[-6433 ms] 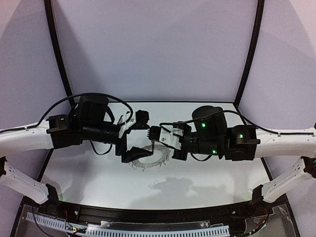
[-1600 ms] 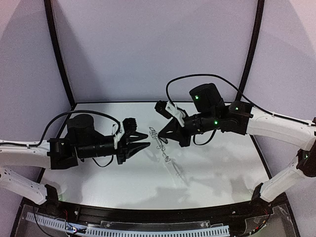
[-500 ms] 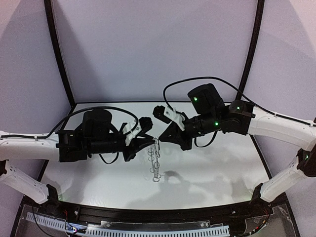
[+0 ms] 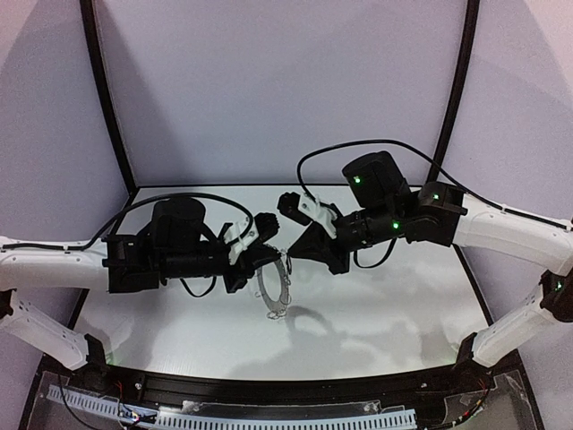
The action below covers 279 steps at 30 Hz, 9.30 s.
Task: Put the keys on the keyring
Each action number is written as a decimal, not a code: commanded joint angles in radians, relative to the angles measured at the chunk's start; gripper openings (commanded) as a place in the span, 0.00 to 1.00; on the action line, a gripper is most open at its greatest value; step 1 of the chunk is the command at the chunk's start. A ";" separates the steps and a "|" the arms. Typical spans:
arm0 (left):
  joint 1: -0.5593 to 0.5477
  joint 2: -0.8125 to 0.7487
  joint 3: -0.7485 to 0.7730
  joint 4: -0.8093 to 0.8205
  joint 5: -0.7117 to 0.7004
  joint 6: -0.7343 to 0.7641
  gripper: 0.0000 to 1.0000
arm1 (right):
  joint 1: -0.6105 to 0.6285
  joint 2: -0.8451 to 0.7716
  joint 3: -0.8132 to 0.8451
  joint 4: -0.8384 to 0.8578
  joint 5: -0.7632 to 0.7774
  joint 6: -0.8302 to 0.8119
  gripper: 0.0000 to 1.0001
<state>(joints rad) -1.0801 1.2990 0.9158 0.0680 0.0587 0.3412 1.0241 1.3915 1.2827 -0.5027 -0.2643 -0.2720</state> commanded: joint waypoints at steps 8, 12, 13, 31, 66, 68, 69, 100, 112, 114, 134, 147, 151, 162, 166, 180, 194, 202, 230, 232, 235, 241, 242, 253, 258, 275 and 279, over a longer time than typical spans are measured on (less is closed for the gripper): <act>-0.003 0.031 0.088 -0.099 -0.095 -0.080 0.01 | 0.013 -0.049 -0.005 0.046 0.042 0.003 0.00; -0.002 0.022 0.030 0.017 -0.040 -0.061 0.01 | 0.014 -0.049 -0.010 0.049 0.058 0.003 0.00; -0.003 0.019 0.019 0.041 -0.040 -0.056 0.01 | 0.014 -0.050 -0.013 0.052 0.062 0.003 0.00; -0.003 -0.109 -0.154 0.333 0.056 -0.032 0.01 | -0.028 -0.019 -0.053 0.094 0.037 0.070 0.00; -0.002 -0.133 -0.245 0.510 0.225 0.021 0.01 | -0.055 0.006 0.004 0.047 -0.073 0.077 0.00; -0.002 -0.132 -0.215 0.427 0.222 0.016 0.01 | -0.055 0.000 0.022 0.018 -0.052 0.061 0.00; -0.002 -0.131 -0.208 0.390 0.219 0.015 0.01 | -0.055 -0.001 0.032 0.002 -0.046 0.053 0.00; -0.003 -0.056 -0.203 0.377 0.093 -0.014 0.23 | 0.057 0.104 0.302 -0.248 0.146 -0.134 0.00; -0.002 -0.037 -0.136 0.328 0.055 -0.054 0.24 | 0.060 0.109 0.287 -0.221 0.165 -0.127 0.00; -0.002 -0.028 -0.125 0.316 0.064 -0.057 0.24 | 0.062 0.112 0.287 -0.219 0.174 -0.125 0.00; -0.002 -0.006 -0.089 0.265 -0.107 -0.074 0.22 | 0.097 0.113 0.267 -0.160 0.341 -0.100 0.00; -0.002 0.021 -0.065 0.292 -0.116 -0.072 0.14 | 0.098 0.113 0.259 -0.164 0.292 -0.112 0.00; -0.002 0.019 -0.063 0.286 -0.118 -0.073 0.10 | 0.099 0.117 0.262 -0.172 0.293 -0.117 0.00; -0.002 0.013 -0.054 0.249 -0.127 -0.081 0.01 | 0.098 0.115 0.257 -0.170 0.295 -0.113 0.00; -0.002 -0.020 -0.082 0.268 -0.146 -0.092 0.01 | 0.097 0.099 0.229 -0.156 0.317 -0.096 0.00; -0.002 -0.134 -0.289 0.600 0.098 -0.045 0.01 | -0.031 0.076 0.186 -0.174 0.017 -0.005 0.00; -0.002 -0.123 -0.293 0.716 0.203 -0.012 0.01 | -0.053 0.156 0.215 -0.231 -0.112 -0.005 0.00; -0.002 -0.113 -0.295 0.778 0.220 -0.014 0.01 | -0.053 0.191 0.223 -0.218 -0.161 0.005 0.00; -0.003 -0.124 -0.296 0.655 0.213 0.017 0.01 | -0.052 0.080 0.222 -0.241 -0.275 -0.078 0.00; -0.003 -0.129 -0.296 0.640 0.207 0.022 0.01 | -0.052 0.072 0.221 -0.240 -0.270 -0.077 0.00; -0.002 -0.135 -0.293 0.613 0.202 0.028 0.01 | -0.052 0.065 0.219 -0.240 -0.271 -0.079 0.00; -0.002 -0.135 -0.290 0.580 0.190 0.038 0.01 | -0.052 0.062 0.231 -0.254 -0.290 -0.091 0.00; -0.002 -0.134 -0.290 0.577 0.190 0.039 0.01 | -0.052 0.063 0.234 -0.257 -0.295 -0.092 0.00; -0.002 -0.113 -0.253 0.488 0.227 0.089 0.01 | -0.052 0.058 0.255 -0.271 -0.332 -0.100 0.00; -0.003 -0.112 -0.224 0.385 0.237 0.115 0.01 | -0.052 0.056 0.267 -0.287 -0.337 -0.100 0.00; -0.002 -0.086 -0.186 0.271 0.097 0.176 0.01 | -0.051 0.089 0.281 -0.262 -0.384 -0.067 0.00; -0.003 -0.081 -0.193 0.307 0.083 0.174 0.01 | -0.052 0.095 0.273 -0.253 -0.372 -0.056 0.00</act>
<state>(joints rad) -1.0866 1.2075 0.7170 0.4128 0.1987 0.5017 0.9771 1.4813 1.5261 -0.8015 -0.6019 -0.3502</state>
